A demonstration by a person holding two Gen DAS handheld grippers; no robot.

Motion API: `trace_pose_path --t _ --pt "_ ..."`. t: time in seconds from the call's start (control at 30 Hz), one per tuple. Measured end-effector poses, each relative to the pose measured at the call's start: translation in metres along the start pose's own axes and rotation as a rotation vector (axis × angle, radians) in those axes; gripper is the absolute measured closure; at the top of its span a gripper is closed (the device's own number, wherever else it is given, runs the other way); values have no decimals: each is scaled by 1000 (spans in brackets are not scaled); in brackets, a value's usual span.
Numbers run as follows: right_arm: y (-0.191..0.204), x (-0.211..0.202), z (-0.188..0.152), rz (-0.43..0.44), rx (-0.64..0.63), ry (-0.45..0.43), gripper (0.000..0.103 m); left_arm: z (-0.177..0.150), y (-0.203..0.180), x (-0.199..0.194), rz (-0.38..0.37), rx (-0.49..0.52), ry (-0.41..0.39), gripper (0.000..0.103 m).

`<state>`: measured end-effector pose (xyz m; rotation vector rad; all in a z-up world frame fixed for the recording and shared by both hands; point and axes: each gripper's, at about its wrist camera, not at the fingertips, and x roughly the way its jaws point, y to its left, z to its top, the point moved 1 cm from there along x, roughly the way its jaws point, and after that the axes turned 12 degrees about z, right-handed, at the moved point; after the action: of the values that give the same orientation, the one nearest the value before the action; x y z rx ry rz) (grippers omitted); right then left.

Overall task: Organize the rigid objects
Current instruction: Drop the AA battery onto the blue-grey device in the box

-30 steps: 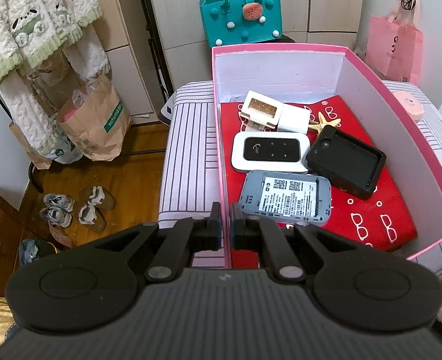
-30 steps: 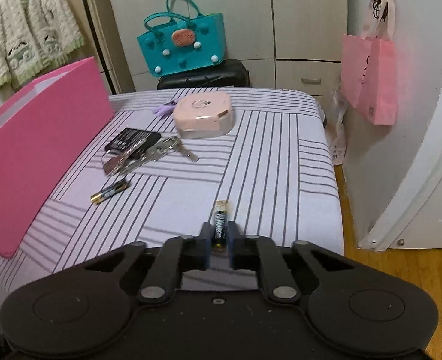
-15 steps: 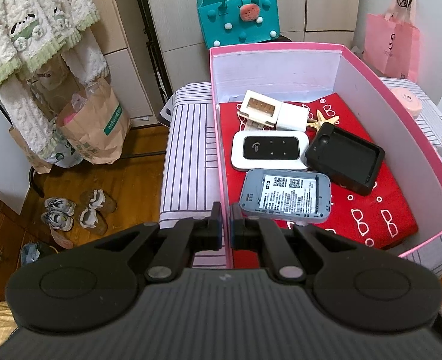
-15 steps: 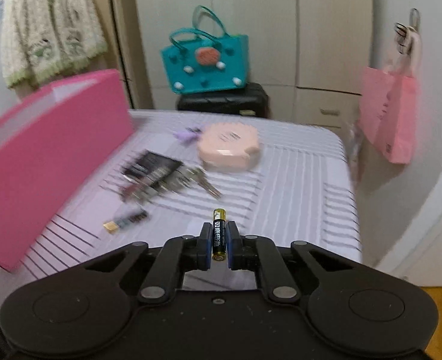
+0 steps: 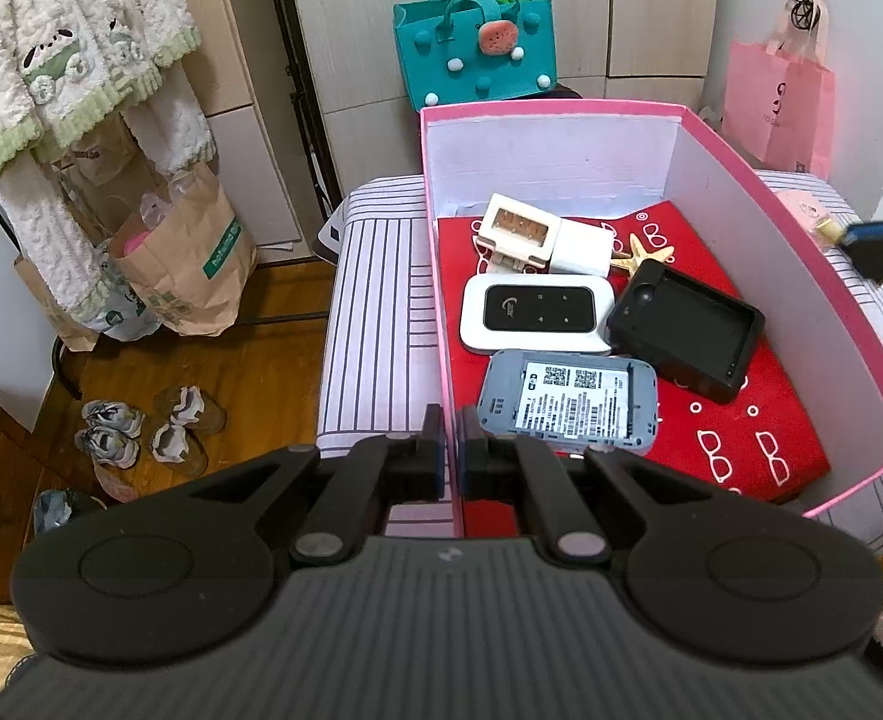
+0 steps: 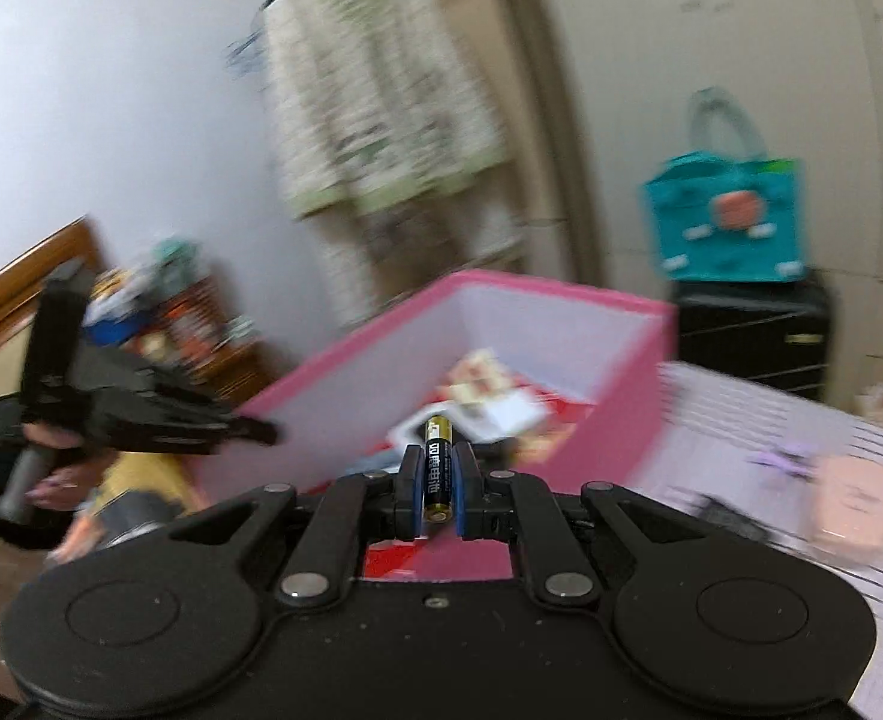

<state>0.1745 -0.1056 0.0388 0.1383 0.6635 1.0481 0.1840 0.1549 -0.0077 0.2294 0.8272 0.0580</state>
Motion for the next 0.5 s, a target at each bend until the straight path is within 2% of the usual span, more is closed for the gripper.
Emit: trace_pose_path --t 0.07,0.27,0.43,0.5 --pt "5 25 8 32 -1 69 91 0 -1 0 3 11 -4 100" --pt "4 90 18 51 2 229 91 -1 -2 -1 -1 36 -17 99" --pt "1 122 18 38 9 303 90 0 0 0 -20 40 -18 99" --pt "3 122 19 39 7 298 86 0 1 1 -26 43 -16 98"
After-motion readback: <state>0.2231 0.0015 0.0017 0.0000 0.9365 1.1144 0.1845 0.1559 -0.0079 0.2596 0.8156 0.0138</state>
